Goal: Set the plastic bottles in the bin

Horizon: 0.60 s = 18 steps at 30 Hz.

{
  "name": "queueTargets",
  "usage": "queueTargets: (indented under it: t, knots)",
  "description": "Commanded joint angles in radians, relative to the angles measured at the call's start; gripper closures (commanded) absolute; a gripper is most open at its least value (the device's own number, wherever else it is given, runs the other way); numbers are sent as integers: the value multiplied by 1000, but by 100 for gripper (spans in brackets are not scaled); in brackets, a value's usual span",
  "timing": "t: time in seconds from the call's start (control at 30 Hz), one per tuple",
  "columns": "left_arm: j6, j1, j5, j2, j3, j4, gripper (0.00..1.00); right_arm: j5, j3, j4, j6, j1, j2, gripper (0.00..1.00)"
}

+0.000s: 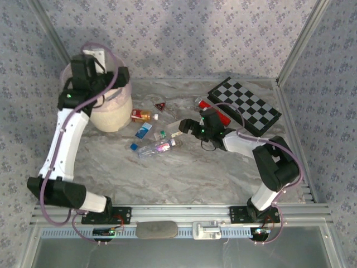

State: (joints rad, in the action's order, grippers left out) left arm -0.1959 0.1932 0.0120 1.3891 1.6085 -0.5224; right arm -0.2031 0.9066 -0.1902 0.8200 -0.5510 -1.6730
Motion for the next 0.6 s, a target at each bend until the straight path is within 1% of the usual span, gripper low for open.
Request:
queueTargets:
  t: [0.0,0.1,0.2,0.27,0.4,0.57]
  knots:
    - [-73,77,3,-56,-171,168,0,54,58,34,119,-29,-43,1]
    - [-131,148,-28,-115,-341,306,0,98,106,84,185,-57,-76,1]
    - [-201,190,-40,-153,-488,437,0,88,156,105,253,-69,-122,1]
    - [-220,204,-32,-165,-554,496,0,100,166,96,299,-79,-143,1]
    - [-226,209,-53,-179,-617,492,0,134,219,140,358,-94,-190,1]
    - [-229,208,-52,-202,-683,489,0,153,277,170,419,-102,-255,4]
